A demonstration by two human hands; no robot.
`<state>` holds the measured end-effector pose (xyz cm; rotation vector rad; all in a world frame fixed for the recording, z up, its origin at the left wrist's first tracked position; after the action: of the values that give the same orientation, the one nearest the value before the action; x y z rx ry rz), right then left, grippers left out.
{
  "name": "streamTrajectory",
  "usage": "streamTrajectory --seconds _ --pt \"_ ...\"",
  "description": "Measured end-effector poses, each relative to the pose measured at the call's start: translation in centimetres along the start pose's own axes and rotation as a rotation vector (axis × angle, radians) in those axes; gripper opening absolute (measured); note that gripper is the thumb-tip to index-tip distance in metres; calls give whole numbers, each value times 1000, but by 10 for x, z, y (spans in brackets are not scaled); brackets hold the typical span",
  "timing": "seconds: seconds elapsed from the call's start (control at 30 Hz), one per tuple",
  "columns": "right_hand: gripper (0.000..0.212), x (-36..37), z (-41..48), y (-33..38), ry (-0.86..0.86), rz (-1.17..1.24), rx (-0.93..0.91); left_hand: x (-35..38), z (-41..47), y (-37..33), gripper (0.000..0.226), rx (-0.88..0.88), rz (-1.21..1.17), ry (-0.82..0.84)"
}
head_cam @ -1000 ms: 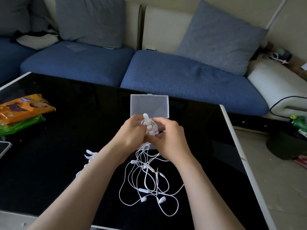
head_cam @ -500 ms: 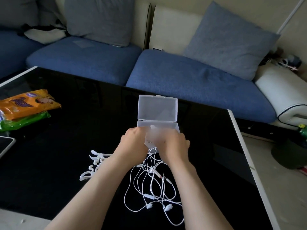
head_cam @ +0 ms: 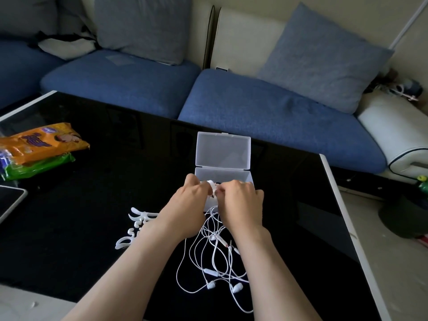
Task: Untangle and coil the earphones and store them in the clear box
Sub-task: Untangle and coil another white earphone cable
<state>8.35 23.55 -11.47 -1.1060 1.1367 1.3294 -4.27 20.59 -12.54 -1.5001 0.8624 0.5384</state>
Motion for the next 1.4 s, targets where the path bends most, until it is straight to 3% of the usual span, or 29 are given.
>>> streamTrajectory --seconds 0.13,0.2,0.23,0.33,0.53,0.63,0.73,0.87,1.07,1.13,1.27,1.4 --pt "26 8 2 -19 34 140 192 -6 -2 -1 50 -4 24 -52" --pt "10 4 2 -24 -15 182 217 -7 -3 -3 52 6 33 -54" --pt "9 2 3 -22 -24 204 192 -7 -3 -4 53 9 32 -57" --pt "37 5 2 -8 49 211 58 -9 -3 -6 51 7 31 -69" --pt "43 14 -7 -2 228 65 -67 -10 -6 -9 31 21 35 -96" --pt "44 -6 -12 -10 114 186 -44 -2 -14 -6 26 -41 74 -26" --pt "23 -24 -19 -35 32 342 77 14 -20 -3 27 -60 113 95" --pt "18 -8 -44 -66 241 258 164 42 -32 -20 29 32 161 292" --pt "7 29 -87 -78 596 164 6 76 -54 -27 39 -44 257 507" --pt "12 32 -95 -77 642 174 -55 81 -59 -27 43 -82 312 543" --pt "47 35 -107 -73 676 145 -124 88 -62 -32 42 -114 373 541" --pt "18 39 -118 -77 714 9 -172 88 -68 -31 43 -153 406 520"
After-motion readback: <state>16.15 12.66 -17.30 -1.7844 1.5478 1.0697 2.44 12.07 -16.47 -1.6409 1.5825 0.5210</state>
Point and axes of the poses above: each hand's wrist, its own z-axis towards the middle knuckle, its own x-axis out of the palm, y = z × x, the point moved 9 cm from there along z, towards the middle knuckle, and after that the axes turned 9 degrees about -z, right-handed, at the moved point
